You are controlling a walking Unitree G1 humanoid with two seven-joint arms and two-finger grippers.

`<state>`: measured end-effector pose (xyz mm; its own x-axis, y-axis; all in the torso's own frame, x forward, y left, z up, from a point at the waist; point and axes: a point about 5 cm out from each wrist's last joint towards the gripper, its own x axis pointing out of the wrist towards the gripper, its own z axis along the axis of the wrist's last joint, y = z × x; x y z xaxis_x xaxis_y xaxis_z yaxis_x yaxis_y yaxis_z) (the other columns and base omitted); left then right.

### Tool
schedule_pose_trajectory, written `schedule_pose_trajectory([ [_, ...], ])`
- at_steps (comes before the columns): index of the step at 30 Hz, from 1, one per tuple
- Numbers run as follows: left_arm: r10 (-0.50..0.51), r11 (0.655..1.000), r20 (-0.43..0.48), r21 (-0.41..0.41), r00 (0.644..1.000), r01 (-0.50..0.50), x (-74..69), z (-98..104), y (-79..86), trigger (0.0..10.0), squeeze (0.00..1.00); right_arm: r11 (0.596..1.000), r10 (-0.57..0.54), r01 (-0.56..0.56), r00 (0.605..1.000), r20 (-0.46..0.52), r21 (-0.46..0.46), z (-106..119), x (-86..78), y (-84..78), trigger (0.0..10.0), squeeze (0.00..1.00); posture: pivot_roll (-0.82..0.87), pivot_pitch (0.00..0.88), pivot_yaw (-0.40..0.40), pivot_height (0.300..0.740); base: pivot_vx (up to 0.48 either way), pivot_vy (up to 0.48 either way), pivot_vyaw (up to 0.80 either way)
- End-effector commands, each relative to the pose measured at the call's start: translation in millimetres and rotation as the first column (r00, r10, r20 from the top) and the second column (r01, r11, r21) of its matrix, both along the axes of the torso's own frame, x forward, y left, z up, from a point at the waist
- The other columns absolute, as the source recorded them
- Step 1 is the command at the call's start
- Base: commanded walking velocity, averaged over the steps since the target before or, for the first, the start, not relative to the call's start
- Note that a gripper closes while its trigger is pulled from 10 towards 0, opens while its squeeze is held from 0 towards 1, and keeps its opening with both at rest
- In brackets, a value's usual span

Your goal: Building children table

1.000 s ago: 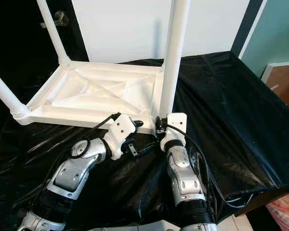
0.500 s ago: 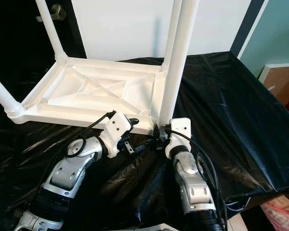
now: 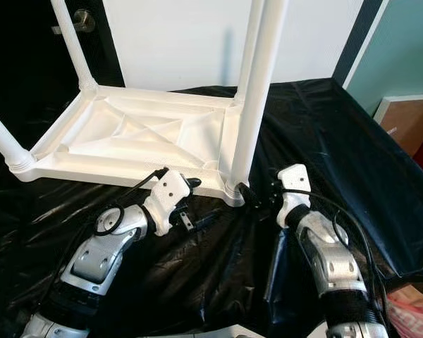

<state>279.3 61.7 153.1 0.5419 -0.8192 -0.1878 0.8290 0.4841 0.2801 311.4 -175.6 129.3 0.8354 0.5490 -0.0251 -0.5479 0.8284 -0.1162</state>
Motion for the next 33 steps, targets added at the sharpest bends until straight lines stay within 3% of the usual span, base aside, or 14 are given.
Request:
schedule_pose_trajectory([
  [1, 0.018, 1.0, 0.02, 0.003, 1.0, -0.018, -1.4, 0.4, -2.2, 10.0, 0.0, 0.998, 0.043, -0.043, 0.999, -0.011, -0.035, -3.1, 4.1, 2.4, 10.0, 0.0, -0.03, 0.004, -0.049, 0.74, 0.0, 0.0, 0.0],
  [6, 0.01, 1.0, 0.021, 0.002, 1.0, -0.01, -1.7, 1.0, -6.8, 10.0, 0.0, 0.994, 0.098, -0.099, 0.995, -0.027, -0.05, -3.3, 16.2, 12.7, 10.0, 0.0, -0.01, 0.0, -0.048, 0.74, 0.0, 0.0, 0.0],
  [8, -0.002, 1.0, 0.028, 0.007, 1.0, 0.002, -2.2, 2.1, -10.3, 10.0, 0.0, 0.986, 0.148, -0.15, 0.988, -0.04, -0.066, -4.4, 25.8, 24.6, 10.0, 0.0, 0.01, 0.0, -0.051, 0.74, 0.0, 0.0, 0.0],
  [12, -0.009, 1.0, 0.031, 0.014, 0.999, 0.009, -2.5, 1.9, -11.0, 10.0, 0.0, 0.98, 0.18, -0.184, 0.982, -0.053, -0.076, -6.3, 31.0, 29.5, 10.0, 0.0, 0.02, 0.0, -0.057, 0.74, 0.0, 0.0, 0.0],
  [13, -0.007, 1.0, 0.032, 0.022, 0.999, 0.006, -1.9, 1.6, -10.2, 10.0, 0.0, 0.978, 0.187, -0.192, 0.981, -0.058, -0.081, -7.5, 32.7, 30.3, 0.0, 0.0, 0.02, 0.0, -0.061, 0.74, 0.0, 0.0, 0.0],
  [25, 0.066, 0.998, 0.03, 0.023, 0.997, -0.066, 3.7, -2.3, -0.9, 10.0, 0.0, 0.982, 0.174, -0.18, 0.98, -0.097, -0.06, -21.7, 27.9, 28.6, 0.0, 0.0, 0.03, 0.0, -0.079, 0.74, 0.0, 0.0, 0.0],
  [26, 0.09, 0.996, 0.026, 0.025, 0.996, -0.091, 5.5, -5.0, 1.5, 10.0, 0.0, 0.986, 0.157, -0.161, 0.982, -0.104, -0.034, -24.4, 25.8, 29.8, 10.0, 0.0, 0.03, 0.0, -0.077, 0.74, 0.0, 0.0, 0.0],
  [33, 0.127, 0.991, 0.008, 0.032, 0.992, -0.127, 4.8, -13.5, 8.8, 10.0, 0.0, 0.999, 0.044, -0.044, 0.994, -0.097, -0.004, -26.2, 22.7, 36.6, 10.0, 0.0, 0.02, 0.0, -0.073, 0.74, 0.0, 0.0, 0.0],
])
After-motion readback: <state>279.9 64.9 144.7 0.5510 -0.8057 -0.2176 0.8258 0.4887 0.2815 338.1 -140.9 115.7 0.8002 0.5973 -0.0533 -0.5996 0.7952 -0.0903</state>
